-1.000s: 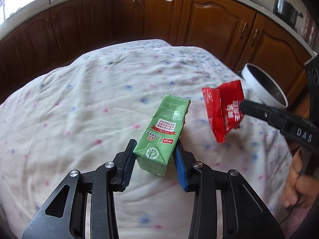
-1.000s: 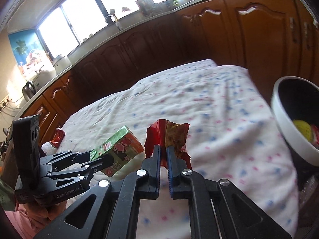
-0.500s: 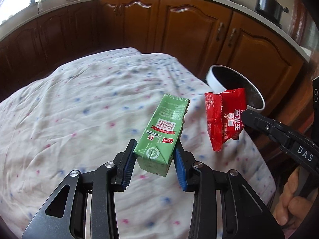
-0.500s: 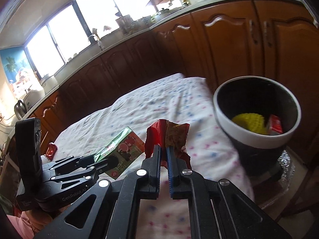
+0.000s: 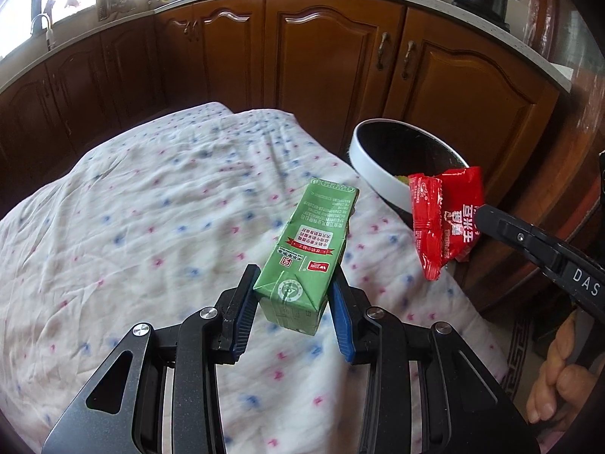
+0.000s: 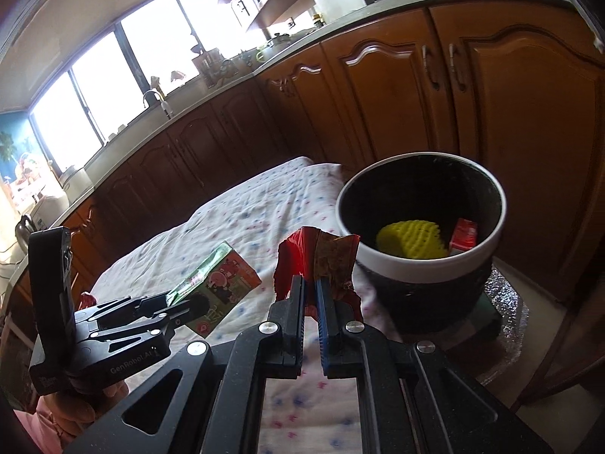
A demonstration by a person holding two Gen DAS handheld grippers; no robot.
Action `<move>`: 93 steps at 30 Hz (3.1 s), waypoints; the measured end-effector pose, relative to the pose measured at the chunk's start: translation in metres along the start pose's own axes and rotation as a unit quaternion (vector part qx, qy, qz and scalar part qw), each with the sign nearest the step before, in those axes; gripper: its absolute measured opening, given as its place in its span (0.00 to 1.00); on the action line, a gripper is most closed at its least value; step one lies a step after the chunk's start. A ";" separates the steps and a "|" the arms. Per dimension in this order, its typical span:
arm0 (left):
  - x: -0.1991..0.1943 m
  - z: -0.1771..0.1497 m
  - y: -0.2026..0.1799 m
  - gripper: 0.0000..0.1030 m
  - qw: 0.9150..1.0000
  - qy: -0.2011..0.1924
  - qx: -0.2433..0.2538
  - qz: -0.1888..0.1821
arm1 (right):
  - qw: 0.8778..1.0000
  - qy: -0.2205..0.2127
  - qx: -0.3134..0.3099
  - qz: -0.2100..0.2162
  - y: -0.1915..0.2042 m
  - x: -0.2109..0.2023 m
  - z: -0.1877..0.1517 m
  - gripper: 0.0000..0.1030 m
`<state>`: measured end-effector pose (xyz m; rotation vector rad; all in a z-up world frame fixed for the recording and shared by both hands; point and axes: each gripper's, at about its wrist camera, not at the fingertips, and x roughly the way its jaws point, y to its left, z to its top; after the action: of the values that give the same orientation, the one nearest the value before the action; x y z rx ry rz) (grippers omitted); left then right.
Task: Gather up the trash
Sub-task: 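Carry the juice box and red bag over the bin with both tools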
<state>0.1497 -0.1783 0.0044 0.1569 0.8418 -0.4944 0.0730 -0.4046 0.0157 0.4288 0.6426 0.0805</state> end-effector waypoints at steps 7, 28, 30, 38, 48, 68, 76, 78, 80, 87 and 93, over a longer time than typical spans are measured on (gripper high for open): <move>0.004 0.007 -0.015 0.33 1.000 -0.002 0.013 -0.006 | 1.000 -0.010 0.009 -0.006 -0.016 -0.007 0.003 0.06; 0.017 0.040 -0.057 0.33 0.998 -0.013 0.050 -0.026 | 0.998 -0.037 0.035 -0.025 -0.056 -0.025 0.018 0.06; 0.018 0.044 -0.061 0.33 0.998 -0.014 0.053 -0.028 | 0.998 -0.039 0.037 -0.026 -0.060 -0.026 0.020 0.06; 0.023 0.059 -0.075 0.33 0.997 -0.020 0.065 -0.031 | 0.998 -0.046 0.041 -0.031 -0.069 -0.027 0.029 0.06; 0.036 0.081 -0.090 0.33 0.996 -0.021 0.076 -0.028 | 0.998 -0.041 0.036 -0.038 -0.075 -0.019 0.041 0.06; 0.074 0.111 -0.118 0.33 0.994 -0.006 0.111 -0.018 | 0.997 -0.018 0.038 -0.067 -0.095 0.004 0.055 0.06; 0.094 0.116 -0.123 0.33 0.994 0.013 0.111 -0.014 | 0.996 0.000 0.041 -0.074 -0.100 0.016 0.057 0.06; 0.097 0.117 -0.125 0.33 0.993 0.015 0.115 -0.012 | 0.996 0.003 0.042 -0.075 -0.101 0.020 0.058 0.06; 0.102 0.119 -0.128 0.33 0.993 0.018 0.118 -0.011 | 0.996 0.006 0.043 -0.076 -0.102 0.022 0.059 0.06; 0.114 0.119 -0.132 0.33 0.992 0.029 0.120 -0.005 | 0.996 0.016 0.046 -0.081 -0.104 0.030 0.062 0.06; 0.123 0.119 -0.136 0.33 0.992 0.039 0.123 -0.003 | 0.995 0.026 0.046 -0.083 -0.107 0.036 0.060 0.06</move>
<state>0.2343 -0.3801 -0.0008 0.4024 0.8568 -0.6004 0.1307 -0.5161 -0.0056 0.4621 0.7325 -0.0966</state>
